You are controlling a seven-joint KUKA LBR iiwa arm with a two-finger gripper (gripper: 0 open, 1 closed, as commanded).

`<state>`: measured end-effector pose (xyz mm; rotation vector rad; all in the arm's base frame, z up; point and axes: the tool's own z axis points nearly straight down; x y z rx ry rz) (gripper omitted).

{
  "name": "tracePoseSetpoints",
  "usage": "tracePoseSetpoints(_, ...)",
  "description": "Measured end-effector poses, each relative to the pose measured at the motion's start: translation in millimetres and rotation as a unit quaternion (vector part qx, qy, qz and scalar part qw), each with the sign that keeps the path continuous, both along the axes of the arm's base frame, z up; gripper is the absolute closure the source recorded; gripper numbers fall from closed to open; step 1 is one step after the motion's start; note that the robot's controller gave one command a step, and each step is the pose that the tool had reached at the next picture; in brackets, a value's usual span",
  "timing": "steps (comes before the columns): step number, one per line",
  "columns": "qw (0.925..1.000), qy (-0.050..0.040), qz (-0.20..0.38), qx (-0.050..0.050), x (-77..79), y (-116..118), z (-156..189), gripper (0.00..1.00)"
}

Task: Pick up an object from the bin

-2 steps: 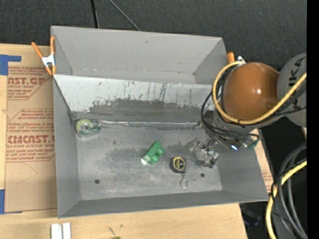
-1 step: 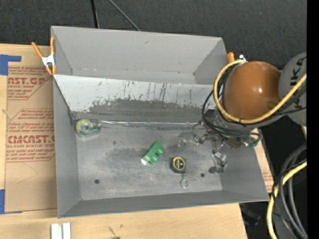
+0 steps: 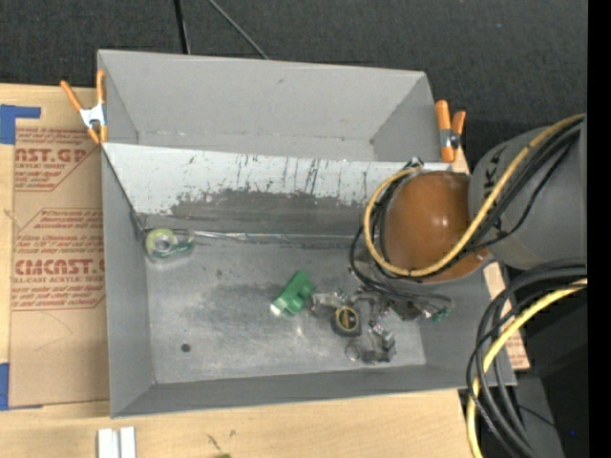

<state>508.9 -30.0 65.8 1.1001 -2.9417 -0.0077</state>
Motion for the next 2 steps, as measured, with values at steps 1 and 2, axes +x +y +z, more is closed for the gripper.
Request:
tracePoseSetpoints(1, 1.0000, -0.0014, 0.000, -0.001, 1.1, -1, 4, 1.00)
tracePoseSetpoints(2, 0.9998, -0.0057, 0.021, -0.002, -16.1, 12, 153, 1.00)
